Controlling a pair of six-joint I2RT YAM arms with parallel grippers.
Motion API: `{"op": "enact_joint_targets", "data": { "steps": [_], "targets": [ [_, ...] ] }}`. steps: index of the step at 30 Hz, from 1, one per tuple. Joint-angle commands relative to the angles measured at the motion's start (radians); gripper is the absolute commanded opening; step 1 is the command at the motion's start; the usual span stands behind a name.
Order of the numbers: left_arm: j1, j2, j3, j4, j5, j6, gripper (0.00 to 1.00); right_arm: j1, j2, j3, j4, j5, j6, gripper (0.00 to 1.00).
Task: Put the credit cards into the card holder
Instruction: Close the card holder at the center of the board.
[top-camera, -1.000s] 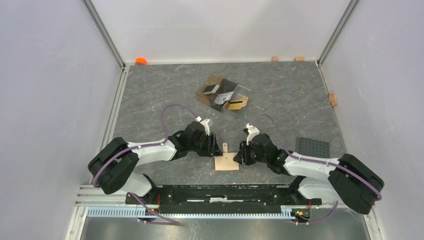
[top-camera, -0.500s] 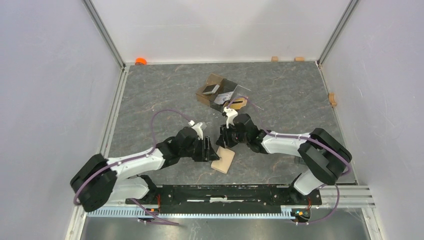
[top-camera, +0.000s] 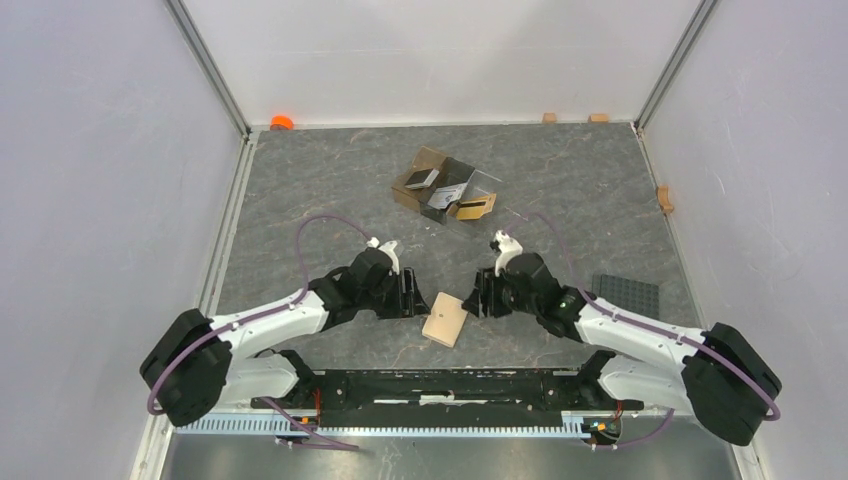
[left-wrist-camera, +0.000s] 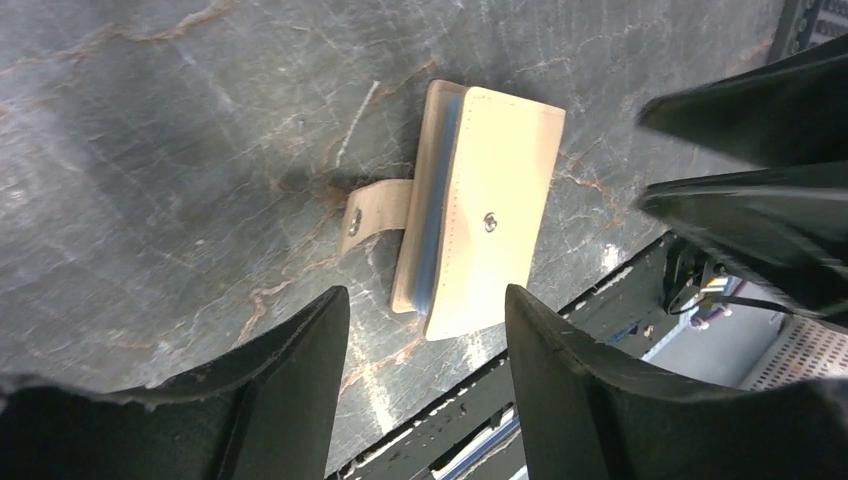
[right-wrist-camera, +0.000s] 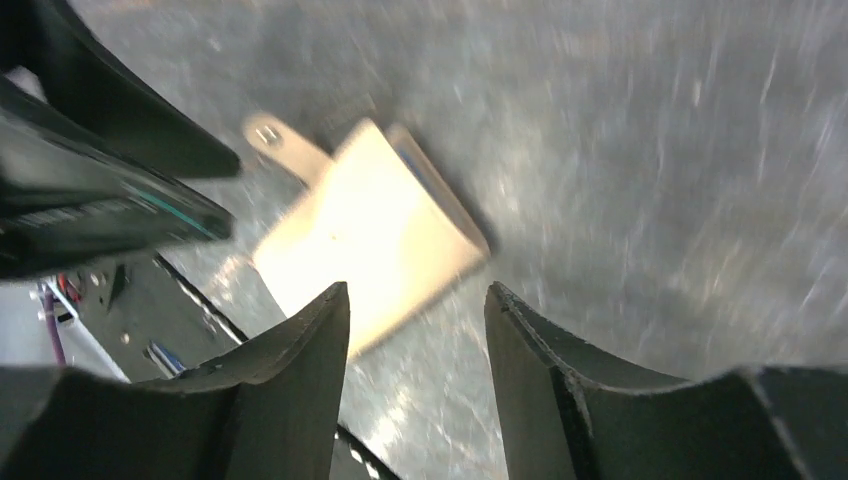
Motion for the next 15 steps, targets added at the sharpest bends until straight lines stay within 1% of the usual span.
{"op": "enact_joint_targets", "data": {
  "steps": [1, 3, 7, 12, 15],
  "targets": [
    [0.001, 0.037, 0.003, 0.136, 0.075, 0.019, 0.64, -0.001, -0.032, -0.133, 0.105, -0.087, 0.202, 0.56],
    [-0.001, 0.051, -0.012, 0.157, 0.092, 0.004, 0.59, 0.0, -0.018, -0.148, 0.134, -0.1, 0.216, 0.55],
    [-0.025, 0.094, -0.06, 0.288, 0.134, -0.053, 0.52, 0.0, 0.032, -0.144, 0.174, -0.13, 0.216, 0.51],
    [-0.075, 0.165, -0.054, 0.298, 0.107, -0.085, 0.44, -0.001, 0.081, -0.15, 0.251, -0.144, 0.242, 0.49],
    [-0.091, 0.194, -0.049, 0.315, 0.091, -0.109, 0.41, -0.001, 0.109, -0.138, 0.257, -0.142, 0.241, 0.47]
  ]
}}
